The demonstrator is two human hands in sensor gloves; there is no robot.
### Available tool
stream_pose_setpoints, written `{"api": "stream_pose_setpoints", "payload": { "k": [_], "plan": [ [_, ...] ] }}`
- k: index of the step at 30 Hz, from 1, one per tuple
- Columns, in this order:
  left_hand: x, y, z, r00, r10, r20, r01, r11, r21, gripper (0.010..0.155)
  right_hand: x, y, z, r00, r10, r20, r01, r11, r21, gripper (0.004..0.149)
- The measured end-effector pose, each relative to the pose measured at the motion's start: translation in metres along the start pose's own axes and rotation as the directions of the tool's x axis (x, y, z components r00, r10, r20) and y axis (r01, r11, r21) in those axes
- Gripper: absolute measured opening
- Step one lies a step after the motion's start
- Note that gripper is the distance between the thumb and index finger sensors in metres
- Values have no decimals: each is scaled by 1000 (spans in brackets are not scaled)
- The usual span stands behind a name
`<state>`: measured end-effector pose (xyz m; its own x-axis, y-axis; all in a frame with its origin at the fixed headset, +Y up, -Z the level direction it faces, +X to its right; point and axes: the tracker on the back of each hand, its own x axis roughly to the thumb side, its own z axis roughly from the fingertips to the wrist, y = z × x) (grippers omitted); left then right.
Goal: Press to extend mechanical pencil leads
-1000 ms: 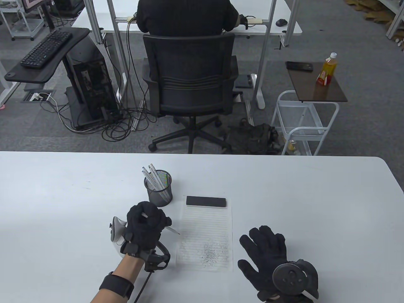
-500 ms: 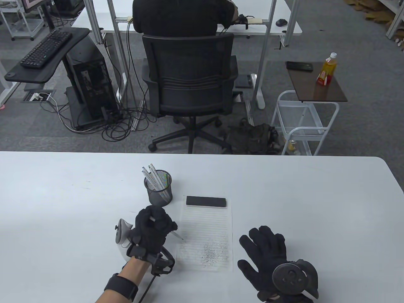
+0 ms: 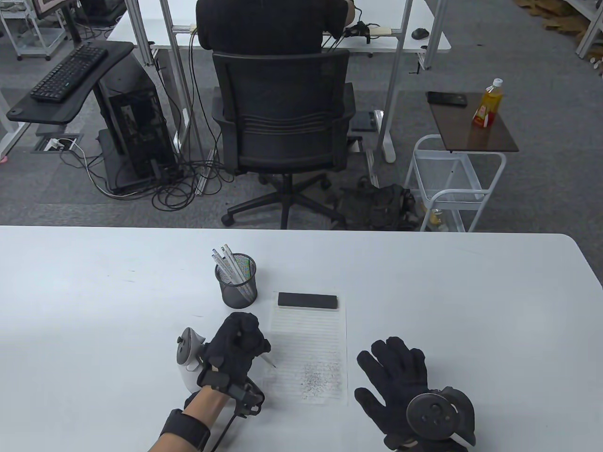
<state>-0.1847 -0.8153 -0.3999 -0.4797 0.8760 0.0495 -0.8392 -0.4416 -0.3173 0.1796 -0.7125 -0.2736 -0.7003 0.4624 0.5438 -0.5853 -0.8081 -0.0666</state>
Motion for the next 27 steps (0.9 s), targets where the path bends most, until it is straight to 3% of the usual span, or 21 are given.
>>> {"api": "stream_pose_setpoints", "payload": {
  "k": [27],
  "plan": [
    [4, -11, 0, 999, -45, -21, 44, 998, -38, 50, -1, 1, 0, 1000, 0, -1, 0, 1000, 15, 67]
  ]
}}
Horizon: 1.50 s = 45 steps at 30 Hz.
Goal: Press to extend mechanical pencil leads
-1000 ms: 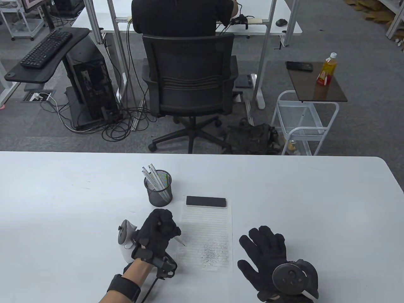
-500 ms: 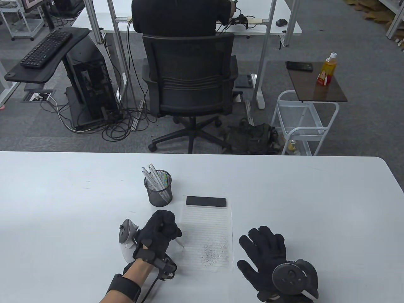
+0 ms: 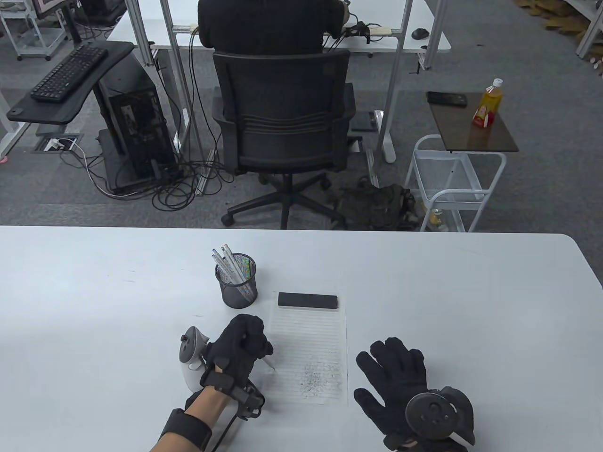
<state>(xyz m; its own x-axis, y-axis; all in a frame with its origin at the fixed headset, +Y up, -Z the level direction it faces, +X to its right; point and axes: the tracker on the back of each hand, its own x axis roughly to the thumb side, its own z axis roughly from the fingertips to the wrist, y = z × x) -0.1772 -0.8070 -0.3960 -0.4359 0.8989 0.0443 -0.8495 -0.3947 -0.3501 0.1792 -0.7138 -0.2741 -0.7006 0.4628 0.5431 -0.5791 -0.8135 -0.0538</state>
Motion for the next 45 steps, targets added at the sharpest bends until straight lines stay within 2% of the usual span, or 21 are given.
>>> {"api": "stream_pose_setpoints", "payload": {
  "k": [5, 9, 12, 14, 17, 18, 19, 20, 23, 25, 27, 28, 29, 32, 36, 40, 43, 45],
  "plan": [
    [13, -1, -2, 994, 98, 55, -97, 995, -14, 59, 0, 0, 0, 1000, -7, 2, 7, 1000, 3, 68],
    [32, 5, -5, 994, 79, 76, -78, 997, -18, 64, 0, 0, 0, 1000, -6, 2, 6, 1000, 6, 68],
    [55, 15, -8, 999, -29, 16, 28, 999, 28, 62, 0, 0, 0, 1000, -6, 5, 6, 1000, 5, 67],
    [74, 21, -11, 970, -237, -46, 239, 969, 58, 60, 0, 0, 0, 1000, -9, 9, 9, 1000, 7, 67],
    [93, 27, -15, 828, -541, -151, 546, 838, -4, 58, 0, 1, 0, 1000, -11, 12, 11, 1000, 11, 67],
    [97, 28, -16, 787, -594, -167, 599, 801, -26, 58, 0, 1, 0, 1000, -11, 13, 11, 1000, 13, 67],
    [101, 29, -17, 717, -665, -211, 672, 739, -45, 59, 0, 1, 0, 1000, -13, 14, 12, 1000, 15, 67],
    [103, 29, -18, 682, -696, -225, 703, 709, -63, 60, 0, 1, 0, 1000, -13, 15, 13, 1000, 16, 67],
    [108, 31, -22, 435, -853, -287, 863, 486, -136, 62, 1, 2, 0, 999, -18, 26, 18, 1000, 24, 67],
    [106, 32, -25, 333, -889, -315, 893, 405, -197, 63, 2, 2, 0, 999, -15, 31, 14, 1000, 25, 67],
    [101, 32, -27, 268, -908, -321, 899, 356, -255, 63, 2, 2, 0, 999, -16, 37, 15, 1000, 20, 67],
    [98, 31, -27, 209, -924, -322, 914, 301, -272, 62, 2, 2, 0, 999, -19, 40, 18, 1000, 18, 67],
    [95, 30, -27, 99, -948, -302, 939, 189, -287, 62, 2, 2, 0, 999, -21, 43, 21, 1000, 15, 67],
    [87, 27, -29, -111, -956, -273, 939, -10, -343, 61, 2, 2, 0, 999, -22, 46, 22, 1000, 13, 67],
    [80, 27, -33, -259, -919, -298, 925, -147, -351, 59, 3, 2, 1, 999, -23, 46, 22, 1000, 15, 67],
    [79, 27, -38, -344, -881, -325, 915, -236, -328, 57, 3, 2, 1, 999, -23, 47, 22, 1000, 19, 67],
    [76, 24, -43, -472, -834, -287, 865, -374, -336, 54, 2, 2, 1, 999, -27, 45, 26, 999, 28, 67],
    [73, 22, -45, -533, -802, -270, 834, -444, -328, 53, 3, 2, 1, 998, -32, 47, 30, 999, 33, 67]
  ]
}}
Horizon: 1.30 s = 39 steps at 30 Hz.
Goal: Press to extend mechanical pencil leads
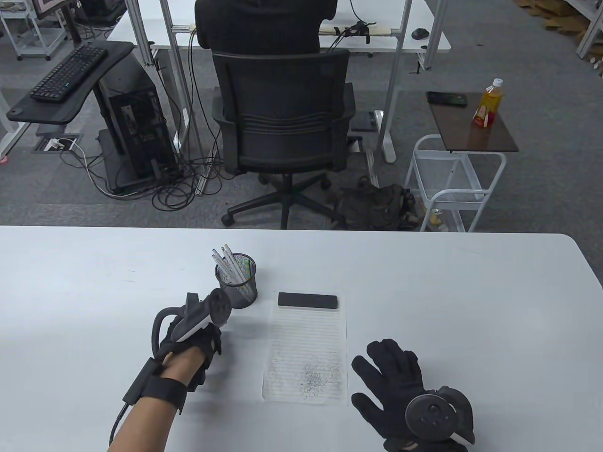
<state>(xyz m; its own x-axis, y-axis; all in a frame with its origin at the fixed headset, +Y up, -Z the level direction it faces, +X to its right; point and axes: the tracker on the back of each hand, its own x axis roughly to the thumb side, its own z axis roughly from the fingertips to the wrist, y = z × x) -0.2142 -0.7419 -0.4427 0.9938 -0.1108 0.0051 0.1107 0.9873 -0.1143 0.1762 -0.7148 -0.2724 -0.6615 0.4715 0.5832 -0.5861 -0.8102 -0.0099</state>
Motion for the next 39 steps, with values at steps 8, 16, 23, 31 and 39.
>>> {"api": "stream_pose_setpoints", "payload": {
  "k": [8, 16, 23, 31, 39],
  "plan": [
    [10, -9, -11, 992, -126, 6, 126, 992, 31, 50, 0, -1, 0, 1000, -4, 2, 4, 1000, -8, 67],
    [11, -17, -16, 987, -163, 15, 162, 986, 47, 47, -1, -1, 0, 1000, -7, -1, 7, 1000, -1, 66],
    [13, -17, -16, 984, -178, 21, 177, 982, 63, 43, -1, 0, -1, 1000, -6, -4, 6, 1000, 7, 67],
    [-5, -12, -17, 998, -70, -7, 70, 997, 28, 54, -1, -1, -1, 1000, -1, -1, 1, 1000, 10, 66],
    [-46, 26, -28, 938, 310, -155, -296, 949, 103, 65, -2, -2, -1, 1000, 0, -1, 0, 1000, 2, 66]
  ]
}}
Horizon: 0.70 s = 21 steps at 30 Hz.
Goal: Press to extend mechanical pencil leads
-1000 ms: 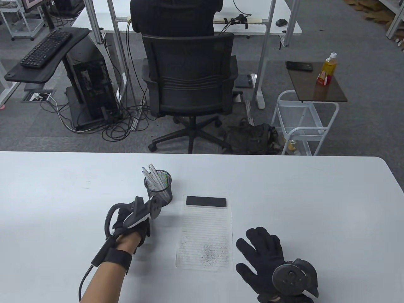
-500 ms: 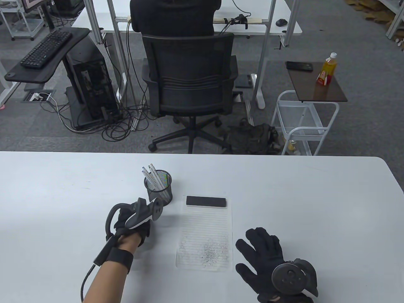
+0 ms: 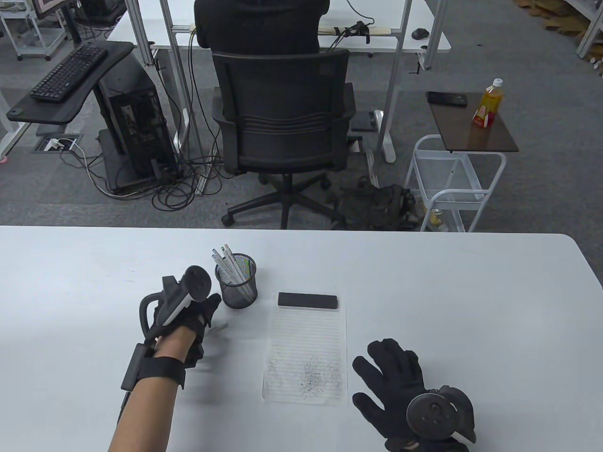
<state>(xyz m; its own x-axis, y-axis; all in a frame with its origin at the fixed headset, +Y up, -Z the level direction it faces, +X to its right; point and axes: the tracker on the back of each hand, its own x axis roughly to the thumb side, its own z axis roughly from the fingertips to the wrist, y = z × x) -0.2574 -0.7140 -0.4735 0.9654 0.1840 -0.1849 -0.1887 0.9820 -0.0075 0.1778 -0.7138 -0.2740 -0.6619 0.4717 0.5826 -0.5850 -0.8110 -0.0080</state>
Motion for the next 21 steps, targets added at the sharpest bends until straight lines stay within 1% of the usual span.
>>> {"api": "stream_pose_setpoints", "payload": {
  "k": [2, 4, 8, 12, 15, 17, 20, 21],
  "plan": [
    [1, 9, -6, 999, 50, -20, -50, 999, 14, 67, 0, 0, 0, 1000, 4, -1, -4, 1000, -4, 66],
    [5, 13, -11, 994, 101, -45, -100, 995, 19, 68, 0, -1, 0, 1000, 5, -1, -5, 1000, -6, 67],
    [11, 13, -24, 972, 204, -116, -203, 979, 16, 70, -1, -1, 1, 1000, 9, -3, -9, 1000, -10, 67],
    [15, 7, -37, 946, 258, -198, -260, 965, 15, 71, -1, -1, 1, 1000, 10, -9, -10, 1000, -12, 67],
    [15, -1, -45, 915, 314, -254, -324, 946, 1, 71, -2, -1, 1, 1000, 16, -16, -16, 1000, -14, 67],
    [14, -6, -48, 896, 350, -273, -367, 930, -12, 68, -2, -2, 1, 1000, 17, -22, -17, 1000, -15, 67],
    [12, -12, -53, 876, 394, -277, -415, 910, -20, 67, -4, -2, 1, 1000, 13, -28, -13, 1000, -16, 68],
    [11, -13, -54, 869, 404, -285, -426, 905, -17, 65, -5, -2, 1, 999, 12, -33, -12, 1000, -14, 68]
  ]
}}
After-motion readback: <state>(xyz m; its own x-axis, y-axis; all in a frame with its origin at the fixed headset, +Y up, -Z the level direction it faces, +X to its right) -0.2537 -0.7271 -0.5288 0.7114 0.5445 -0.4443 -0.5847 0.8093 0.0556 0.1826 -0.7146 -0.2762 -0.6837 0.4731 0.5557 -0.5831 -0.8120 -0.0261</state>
